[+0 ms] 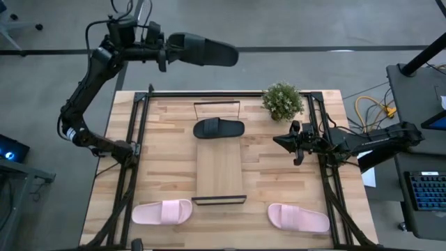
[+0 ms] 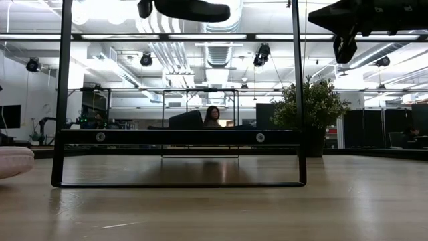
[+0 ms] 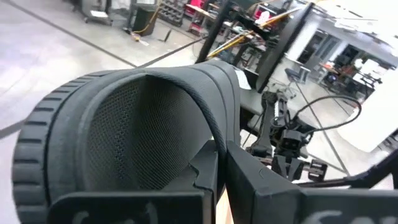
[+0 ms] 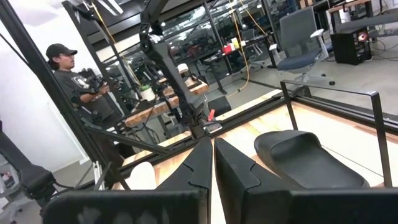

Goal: Pick and place slides into the shelf
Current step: Put the black slide on the shelf

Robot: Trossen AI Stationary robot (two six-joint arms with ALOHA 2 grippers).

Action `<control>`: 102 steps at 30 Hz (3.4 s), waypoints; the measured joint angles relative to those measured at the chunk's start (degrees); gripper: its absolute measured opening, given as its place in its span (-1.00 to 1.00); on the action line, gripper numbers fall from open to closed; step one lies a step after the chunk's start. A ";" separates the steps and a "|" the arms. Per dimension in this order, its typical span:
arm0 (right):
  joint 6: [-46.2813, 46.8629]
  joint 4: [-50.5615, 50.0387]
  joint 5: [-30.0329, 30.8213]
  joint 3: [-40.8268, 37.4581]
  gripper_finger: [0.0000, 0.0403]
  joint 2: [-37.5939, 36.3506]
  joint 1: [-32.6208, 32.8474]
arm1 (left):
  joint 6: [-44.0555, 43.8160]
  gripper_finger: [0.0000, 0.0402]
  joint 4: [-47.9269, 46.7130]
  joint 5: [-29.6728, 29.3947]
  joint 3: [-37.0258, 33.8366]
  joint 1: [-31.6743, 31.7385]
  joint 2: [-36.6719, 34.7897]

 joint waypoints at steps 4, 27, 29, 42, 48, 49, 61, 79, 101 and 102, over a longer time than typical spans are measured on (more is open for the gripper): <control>0.00 0.04 0.00 0.00 -0.96 0.00 0.00 | 2.22 -1.00 0.37 -0.06 -0.25 -2.32 0.00; 0.00 0.07 -0.01 0.00 -0.96 0.00 0.01 | 8.27 -1.00 1.58 -25.31 -2.36 -21.43 -2.39; 0.00 0.05 -0.02 0.00 -0.96 0.00 0.01 | 8.39 -1.00 1.69 -28.46 -3.53 -23.20 -3.70; -0.04 -0.02 -0.02 0.00 -0.96 0.00 0.02 | -2.33 -1.00 16.90 -33.33 -26.50 -28.29 -14.21; -0.02 -0.09 -0.02 0.00 -0.96 0.00 0.00 | -13.09 -1.00 23.11 -33.64 -36.71 -28.37 -17.50; -0.03 -0.14 -0.02 0.00 -0.96 0.01 0.01 | -14.77 -1.00 23.38 -33.98 -37.85 -28.38 -17.89; -0.02 -0.33 -0.02 0.02 -0.96 0.00 0.01 | -25.42 -1.00 26.71 -34.54 -44.06 -29.13 -20.72; -0.03 -0.35 -0.02 0.02 -0.96 0.00 0.00 | -36.44 -1.00 23.05 -33.86 -44.04 -33.73 -20.79; -0.06 -0.93 -0.02 0.02 -0.96 0.00 0.02 | -44.84 -1.00 14.49 -46.37 -44.04 -44.61 -22.41; -0.04 -1.12 -0.02 0.02 -0.96 0.00 0.02 | -45.89 -1.00 14.56 -47.60 -44.30 -45.28 -22.41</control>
